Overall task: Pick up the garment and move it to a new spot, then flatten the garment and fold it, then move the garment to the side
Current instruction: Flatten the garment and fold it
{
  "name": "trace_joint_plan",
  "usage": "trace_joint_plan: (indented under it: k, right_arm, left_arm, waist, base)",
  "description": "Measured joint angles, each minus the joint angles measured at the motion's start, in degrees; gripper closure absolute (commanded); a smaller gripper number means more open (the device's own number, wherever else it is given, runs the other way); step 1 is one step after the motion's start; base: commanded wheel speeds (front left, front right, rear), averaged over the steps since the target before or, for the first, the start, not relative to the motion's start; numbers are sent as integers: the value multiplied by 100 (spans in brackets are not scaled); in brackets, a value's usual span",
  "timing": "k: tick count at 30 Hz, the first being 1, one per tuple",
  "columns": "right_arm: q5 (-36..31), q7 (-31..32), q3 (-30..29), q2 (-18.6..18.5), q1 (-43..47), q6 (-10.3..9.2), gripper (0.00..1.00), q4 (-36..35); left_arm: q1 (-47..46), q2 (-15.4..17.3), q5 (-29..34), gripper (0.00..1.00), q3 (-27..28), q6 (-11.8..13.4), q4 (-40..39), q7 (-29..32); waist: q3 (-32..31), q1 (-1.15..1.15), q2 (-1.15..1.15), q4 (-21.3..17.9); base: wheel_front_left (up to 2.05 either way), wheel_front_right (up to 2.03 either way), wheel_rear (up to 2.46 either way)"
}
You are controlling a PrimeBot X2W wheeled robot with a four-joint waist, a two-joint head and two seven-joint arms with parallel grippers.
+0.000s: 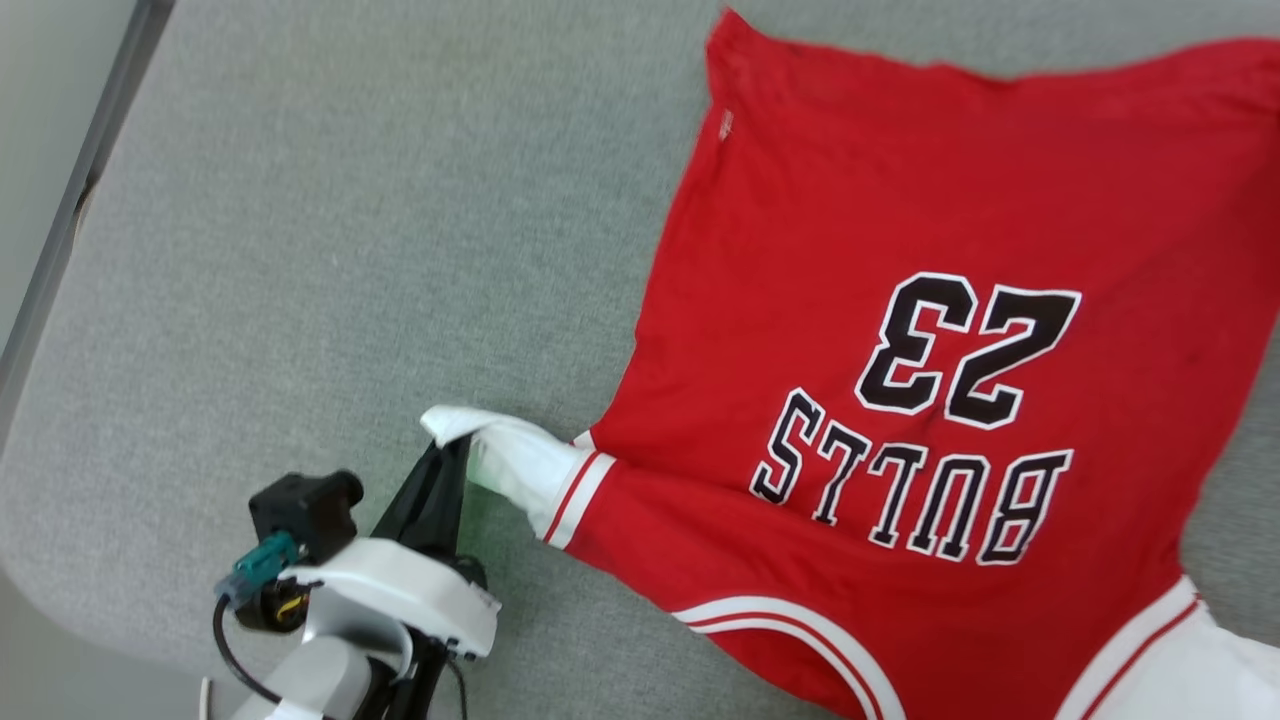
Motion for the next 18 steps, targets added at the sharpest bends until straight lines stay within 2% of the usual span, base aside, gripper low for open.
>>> trace_joint_plan:
  k: [9, 13, 18]
  right_arm:
    - [638, -790, 259, -973, 1508, 0, 100, -1167]
    - [802, -1023, 55, -1321, 2520, 0, 100, -1639]
    - [838, -1232, -597, -1395, 3881, 0, 100, -2049]
  left_arm:
    - [595, 199, -54, 100, 104, 134, 93, 0]
    - [824, 280, -91, 100, 138, 209, 74, 13]
    - [1066, 386, -157, 100, 162, 290, 41, 32]
  waist:
    - [-835, 0, 0, -364]
    - [-1148, -1, 0, -615]
    - [-1476, -1, 0, -955]
  base:
    - [0, 0, 0]
    - [0, 0, 0]
    - [0, 0, 0]
